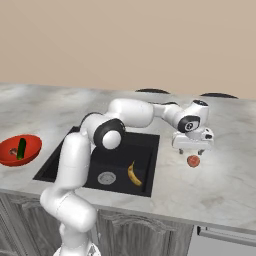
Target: There is a mixed pile of frozen fruits and vegetables on the counter. Locate all the frozen vegetables and place the items in a bowl on the counter. Take all the frozen fruits and defrost them in a running sink.
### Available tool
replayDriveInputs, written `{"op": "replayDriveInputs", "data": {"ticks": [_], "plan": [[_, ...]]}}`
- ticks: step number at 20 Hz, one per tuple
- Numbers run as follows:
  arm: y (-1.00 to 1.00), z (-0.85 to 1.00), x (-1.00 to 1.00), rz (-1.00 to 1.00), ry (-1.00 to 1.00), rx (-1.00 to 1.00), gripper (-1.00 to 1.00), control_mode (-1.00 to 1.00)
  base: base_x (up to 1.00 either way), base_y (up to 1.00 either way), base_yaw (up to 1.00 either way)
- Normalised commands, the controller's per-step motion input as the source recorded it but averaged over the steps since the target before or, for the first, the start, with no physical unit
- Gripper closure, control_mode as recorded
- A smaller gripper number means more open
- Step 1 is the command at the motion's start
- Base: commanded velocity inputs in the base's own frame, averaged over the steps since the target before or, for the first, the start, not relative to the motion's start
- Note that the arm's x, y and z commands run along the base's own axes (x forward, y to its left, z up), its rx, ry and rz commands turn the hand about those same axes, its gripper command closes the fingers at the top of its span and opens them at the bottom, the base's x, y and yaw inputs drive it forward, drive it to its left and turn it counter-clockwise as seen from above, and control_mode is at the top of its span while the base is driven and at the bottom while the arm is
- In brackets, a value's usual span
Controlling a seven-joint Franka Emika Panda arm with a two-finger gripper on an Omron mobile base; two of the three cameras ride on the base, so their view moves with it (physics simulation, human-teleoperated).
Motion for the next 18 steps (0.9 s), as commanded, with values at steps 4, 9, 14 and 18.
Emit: {"op": "replayDriveInputs", "data": {"ticks": [4, 9, 14, 18], "plan": [[-0.14, -0.36, 0.08, 0.0, -0.01, 0.02, -1.0, -1.0, 0.0, 0.0, 0.0], [-0.05, -0.44, 0.22, 0.0, 0.0, 0.0, -1.0, -1.0, 0.0, 0.0, 0.0], [-0.09, -0.34, 0.26, 0.0, 0.0, 0.01, -1.0, -1.0, 0.0, 0.0, 0.0], [-0.13, -0.29, 0.0, 0.0, 0.01, 0.03, -1.0, -1.0, 0.0, 0.0, 0.0]]}}
